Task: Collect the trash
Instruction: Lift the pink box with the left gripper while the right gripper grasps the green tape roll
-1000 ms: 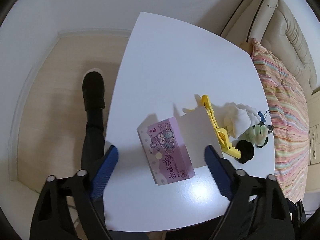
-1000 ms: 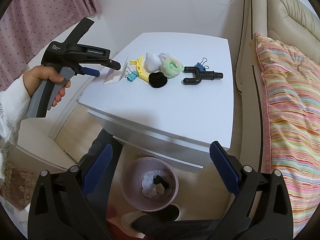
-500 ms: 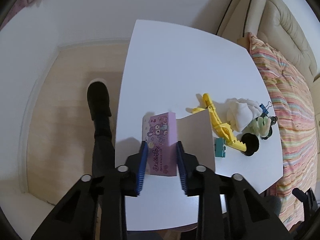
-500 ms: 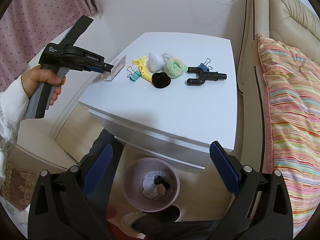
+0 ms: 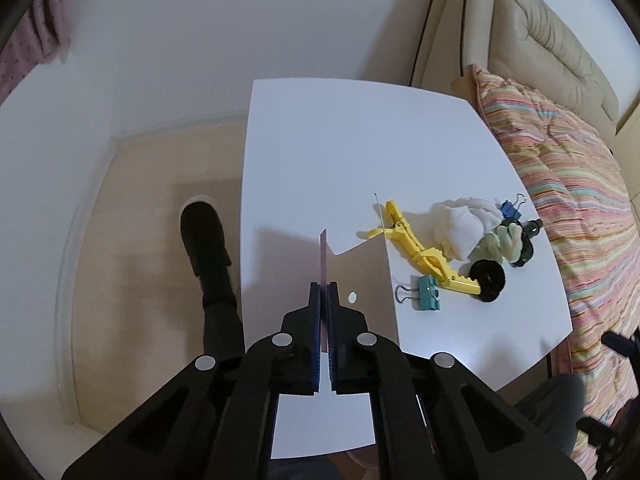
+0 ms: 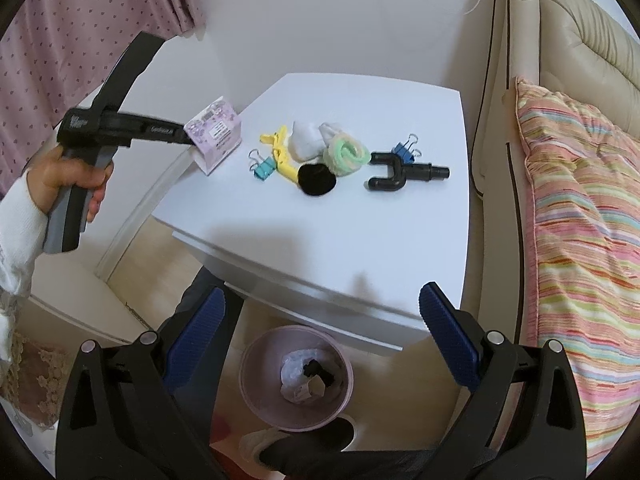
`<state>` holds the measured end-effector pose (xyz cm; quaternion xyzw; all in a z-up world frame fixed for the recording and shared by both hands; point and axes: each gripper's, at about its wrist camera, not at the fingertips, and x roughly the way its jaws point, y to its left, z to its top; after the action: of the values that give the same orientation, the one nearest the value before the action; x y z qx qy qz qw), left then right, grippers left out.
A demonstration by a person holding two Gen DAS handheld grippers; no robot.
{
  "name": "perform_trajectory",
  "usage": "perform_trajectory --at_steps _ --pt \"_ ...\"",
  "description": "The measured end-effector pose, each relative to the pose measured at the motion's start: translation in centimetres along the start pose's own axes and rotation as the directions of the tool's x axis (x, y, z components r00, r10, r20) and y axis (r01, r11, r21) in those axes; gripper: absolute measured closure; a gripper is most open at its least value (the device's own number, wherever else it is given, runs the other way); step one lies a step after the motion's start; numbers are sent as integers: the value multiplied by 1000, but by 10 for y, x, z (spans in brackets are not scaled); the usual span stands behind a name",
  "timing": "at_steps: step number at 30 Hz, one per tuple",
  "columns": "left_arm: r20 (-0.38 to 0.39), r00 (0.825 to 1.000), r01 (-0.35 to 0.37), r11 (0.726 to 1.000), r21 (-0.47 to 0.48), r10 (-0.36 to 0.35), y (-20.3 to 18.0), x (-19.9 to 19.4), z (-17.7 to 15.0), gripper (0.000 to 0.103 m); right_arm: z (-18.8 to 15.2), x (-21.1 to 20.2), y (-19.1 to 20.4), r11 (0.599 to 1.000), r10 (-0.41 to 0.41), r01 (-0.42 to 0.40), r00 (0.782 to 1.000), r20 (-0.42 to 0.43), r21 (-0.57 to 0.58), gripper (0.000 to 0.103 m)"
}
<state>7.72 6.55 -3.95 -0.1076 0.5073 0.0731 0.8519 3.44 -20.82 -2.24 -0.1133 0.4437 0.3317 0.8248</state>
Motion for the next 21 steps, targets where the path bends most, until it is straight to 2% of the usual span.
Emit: perform_trajectory --at_steps 10,21 --pt "75 996 35 998 49 -38 -7 -24 -8 101 34 6 -11 1000 8 -8 1000 3 -19 7" --pt "106 992 64 996 61 -70 -12 -39 -13 101 82 46 -20 993 24 -27 999 -35 -111 7"
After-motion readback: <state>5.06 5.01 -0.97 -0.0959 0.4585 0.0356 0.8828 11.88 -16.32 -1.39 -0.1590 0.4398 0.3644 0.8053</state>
